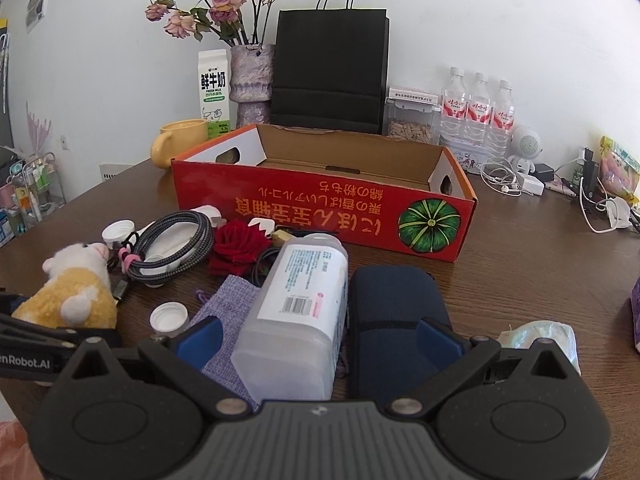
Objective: Organize objects
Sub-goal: 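Grasp the white-yellow plush alpaca with the left tool while the right tool grasps the white bottle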
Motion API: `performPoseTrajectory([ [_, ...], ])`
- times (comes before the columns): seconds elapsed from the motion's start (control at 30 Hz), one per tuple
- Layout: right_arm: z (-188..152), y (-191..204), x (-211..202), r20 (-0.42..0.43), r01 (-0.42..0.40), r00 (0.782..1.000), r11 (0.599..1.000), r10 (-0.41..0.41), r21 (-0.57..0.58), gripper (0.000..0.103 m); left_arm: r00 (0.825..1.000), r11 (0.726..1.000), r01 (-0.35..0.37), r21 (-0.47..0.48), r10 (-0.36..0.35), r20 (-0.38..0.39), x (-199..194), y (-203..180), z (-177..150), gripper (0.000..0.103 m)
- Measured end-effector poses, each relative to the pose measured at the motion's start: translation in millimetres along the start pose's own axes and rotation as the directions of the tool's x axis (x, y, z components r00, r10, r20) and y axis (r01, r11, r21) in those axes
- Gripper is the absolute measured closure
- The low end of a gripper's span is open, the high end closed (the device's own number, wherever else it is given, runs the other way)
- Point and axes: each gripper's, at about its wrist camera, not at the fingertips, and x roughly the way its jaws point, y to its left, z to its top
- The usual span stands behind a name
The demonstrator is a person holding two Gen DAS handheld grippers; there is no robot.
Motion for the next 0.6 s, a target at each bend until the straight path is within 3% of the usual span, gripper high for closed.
performPoseTrajectory([
  [0.13, 1, 2, 4, -0.004, 0.004, 1.0, 1.0, -0.004, -0.007, 0.0, 1.0, 1.0, -0.003, 0.002, 0.003, 0.013, -1, 0, 1, 0.038],
  [0.6, 4, 8, 15, 0.006, 0.032, 0.999, 0.999, -0.032, -0.027, 0.002, 0.996, 0.999, -0.039, -0.021, 0.04, 0.081, -17, 11, 11, 0.038],
])
